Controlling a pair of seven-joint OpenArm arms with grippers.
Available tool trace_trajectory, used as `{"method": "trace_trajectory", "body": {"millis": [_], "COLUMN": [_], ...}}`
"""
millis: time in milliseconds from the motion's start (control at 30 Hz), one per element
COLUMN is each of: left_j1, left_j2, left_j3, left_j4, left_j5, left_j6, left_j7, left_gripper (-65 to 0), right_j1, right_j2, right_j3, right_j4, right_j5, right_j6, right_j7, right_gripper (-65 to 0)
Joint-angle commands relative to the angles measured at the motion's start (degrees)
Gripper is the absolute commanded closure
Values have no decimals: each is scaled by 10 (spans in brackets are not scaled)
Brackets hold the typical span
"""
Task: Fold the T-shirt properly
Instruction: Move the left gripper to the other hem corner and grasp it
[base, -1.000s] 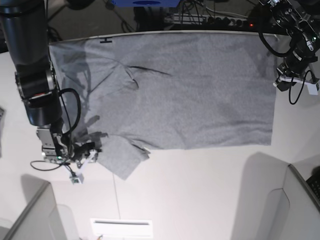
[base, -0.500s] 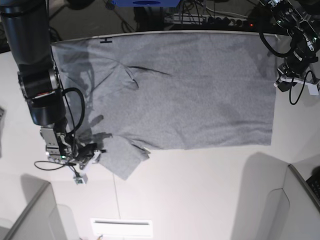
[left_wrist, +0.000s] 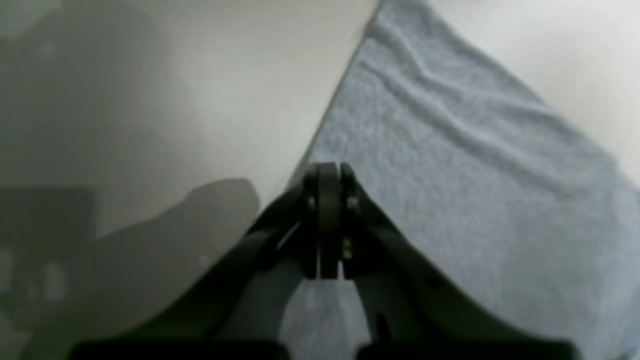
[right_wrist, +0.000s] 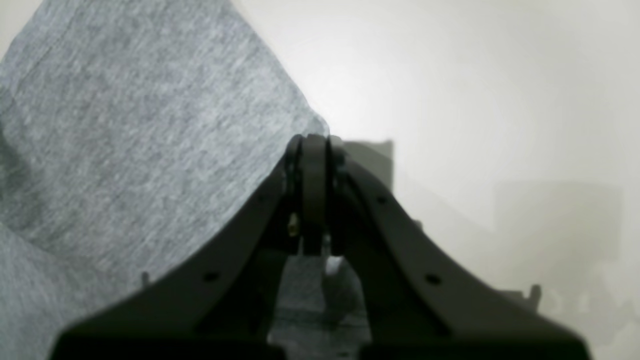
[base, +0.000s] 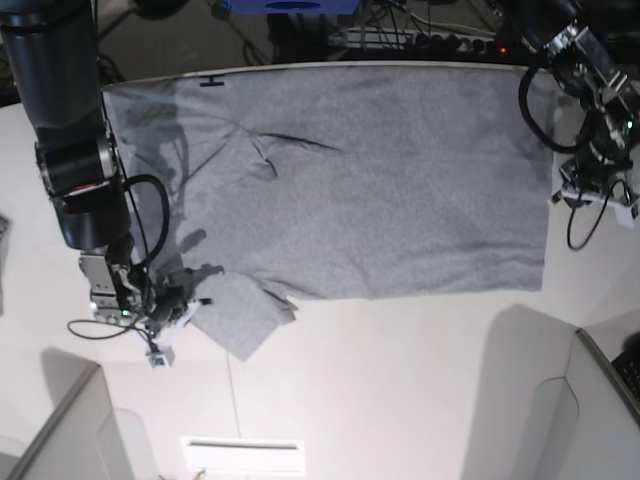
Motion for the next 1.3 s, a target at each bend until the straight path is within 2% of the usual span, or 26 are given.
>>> {"method": "trace_trajectory", "body": {"millis": [0,33,200,233,267,333,533,767,867,1000,1133,1267], "left_j1": [-20,-36,-112,-128,-143,-166,-216,-273,-297,-331,-336,-333], "left_j2": [-12,-12,-24,-25,-32,-47,-88,-121,-123,-123,-121,-120], "left_j3": [-2,-4,3,11,17,33,108,188,214,259,263,269], "left_j4": [-1,-11,-64,-82,-100,-145,-302,-429,-472,-531,-545,-546], "left_j5": [6,18,50,50,51,51,50,47,50,50,48,47], "left_j6": [1,1,0,0,0,0,0,0,0,0,0,0], "left_j7": [-11,-11,-12,-12,-14,-43,-156,-225,-251,-260,-261,-261], "left_gripper": [0,-5,-428,-494,-551,-620,-630,-629,-587,-512,-494,-492], "right_j1": [18,17,-1,-6,-12,-16,-19,-15,-15,-12,-10,-13], "right_j2": [7,12,30,33,34,34,34,34,34,34,34,34], "right_j3": [2,2,4,4,4,4,4,4,4,4,7,60], "right_j4": [15,25,90,103,115,124,128,128,128,128,128,128], "right_j5": [-1,-1,1,1,1,1,1,1,1,1,1,-1], "right_j6": [4,4,4,3,3,3,3,1,1,1,1,1], "right_j7": [-2,-2,-26,-29,-29,-29,-29,-29,-29,-29,-29,-29], "right_gripper": [0,0,0,0,0,0,0,0,0,0,0,0]}}
